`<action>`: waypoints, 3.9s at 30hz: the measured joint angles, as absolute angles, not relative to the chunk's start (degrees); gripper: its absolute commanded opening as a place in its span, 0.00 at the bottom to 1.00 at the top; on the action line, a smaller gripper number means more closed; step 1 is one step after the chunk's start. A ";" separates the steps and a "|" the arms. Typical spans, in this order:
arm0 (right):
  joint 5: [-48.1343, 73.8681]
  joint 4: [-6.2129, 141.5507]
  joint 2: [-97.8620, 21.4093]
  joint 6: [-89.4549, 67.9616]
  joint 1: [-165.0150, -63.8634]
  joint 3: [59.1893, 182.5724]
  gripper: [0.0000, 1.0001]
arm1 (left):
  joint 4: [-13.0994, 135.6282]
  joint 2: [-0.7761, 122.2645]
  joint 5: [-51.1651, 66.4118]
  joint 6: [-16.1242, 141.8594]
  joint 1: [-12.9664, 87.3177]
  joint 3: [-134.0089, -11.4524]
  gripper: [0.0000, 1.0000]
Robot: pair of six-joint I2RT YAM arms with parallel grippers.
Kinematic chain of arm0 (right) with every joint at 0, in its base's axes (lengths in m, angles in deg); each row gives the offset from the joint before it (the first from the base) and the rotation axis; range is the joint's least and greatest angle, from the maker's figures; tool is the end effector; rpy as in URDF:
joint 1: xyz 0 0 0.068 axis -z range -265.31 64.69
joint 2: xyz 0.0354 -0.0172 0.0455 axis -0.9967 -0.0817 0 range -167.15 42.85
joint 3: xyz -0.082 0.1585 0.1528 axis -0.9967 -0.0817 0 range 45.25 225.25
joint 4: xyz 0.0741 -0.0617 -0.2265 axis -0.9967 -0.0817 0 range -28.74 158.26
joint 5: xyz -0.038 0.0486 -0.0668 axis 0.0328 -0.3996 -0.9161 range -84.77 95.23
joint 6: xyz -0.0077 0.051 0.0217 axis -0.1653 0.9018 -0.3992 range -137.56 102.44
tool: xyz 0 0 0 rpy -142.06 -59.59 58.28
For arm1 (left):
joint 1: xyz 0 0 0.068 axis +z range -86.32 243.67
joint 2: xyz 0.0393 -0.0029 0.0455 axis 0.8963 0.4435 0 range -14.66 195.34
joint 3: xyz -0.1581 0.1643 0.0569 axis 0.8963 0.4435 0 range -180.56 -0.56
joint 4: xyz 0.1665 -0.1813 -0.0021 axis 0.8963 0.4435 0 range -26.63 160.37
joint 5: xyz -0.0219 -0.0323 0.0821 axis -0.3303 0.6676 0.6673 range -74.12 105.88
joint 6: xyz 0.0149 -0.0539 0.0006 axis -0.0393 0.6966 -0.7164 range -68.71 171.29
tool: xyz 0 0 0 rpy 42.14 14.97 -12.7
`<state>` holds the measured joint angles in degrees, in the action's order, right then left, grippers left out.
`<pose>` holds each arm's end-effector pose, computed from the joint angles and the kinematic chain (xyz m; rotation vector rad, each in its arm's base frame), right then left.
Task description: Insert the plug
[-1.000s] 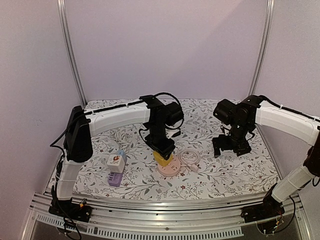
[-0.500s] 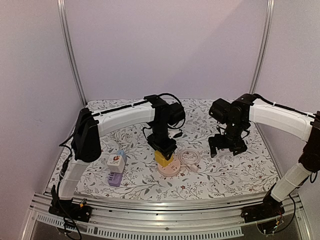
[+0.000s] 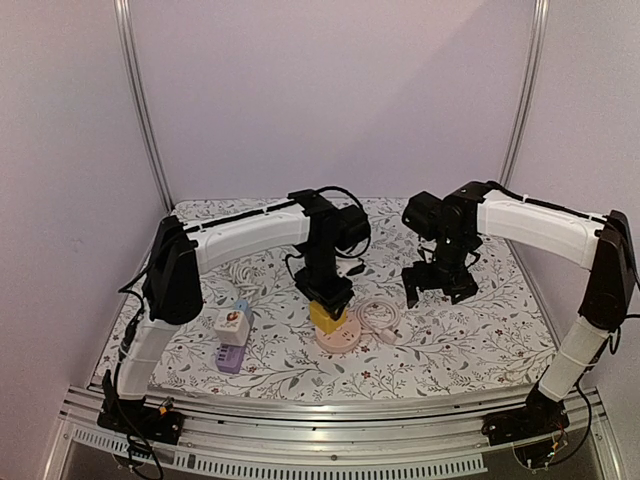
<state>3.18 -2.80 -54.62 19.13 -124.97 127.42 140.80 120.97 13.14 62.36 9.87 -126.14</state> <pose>0.2263 0.1858 0.2214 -0.0778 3.0686 0.0170 0.2472 -0.3409 0.1774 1.1413 2.9131 -0.1001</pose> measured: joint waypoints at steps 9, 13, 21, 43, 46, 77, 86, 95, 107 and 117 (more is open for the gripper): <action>4.06 -1.03 -56.96 18.05 -124.97 130.48 0.99 | 138.48 118.33 13.97 65.94 9.87 -121.33 0.00; 4.87 -1.06 -60.52 16.50 -124.97 135.81 0.99 | 135.62 114.85 14.21 68.85 10.22 -115.37 0.00; 7.71 -1.08 -64.30 14.84 -124.99 140.90 0.99 | 134.85 105.21 15.26 73.77 13.44 -99.98 0.00; 6.09 -0.99 -56.45 14.45 -124.99 132.18 0.99 | 137.15 104.32 15.17 76.54 14.95 -97.27 0.12; 5.26 -0.90 -55.34 14.47 -124.99 131.18 0.99 | 136.62 103.40 15.24 76.94 14.95 -96.70 0.19; 2.22 9.81 -54.88 14.23 -124.88 132.55 0.99 | 139.81 103.88 23.00 77.66 14.92 -102.84 1.00; 3.84 15.45 -58.42 13.11 -122.76 136.27 0.99 | 140.12 102.24 25.86 77.35 14.53 -107.37 1.00; 7.42 17.37 -58.62 11.56 -118.52 140.64 0.99 | 140.60 95.90 28.29 77.57 14.11 -110.43 1.00; 5.02 19.45 -46.94 6.62 -112.69 144.27 0.99 | 138.28 81.24 33.29 77.61 15.08 -112.48 1.00; 2.96 20.85 -33.33 6.60 -112.64 133.65 0.99 | 124.93 61.80 36.79 76.87 19.21 -92.72 1.00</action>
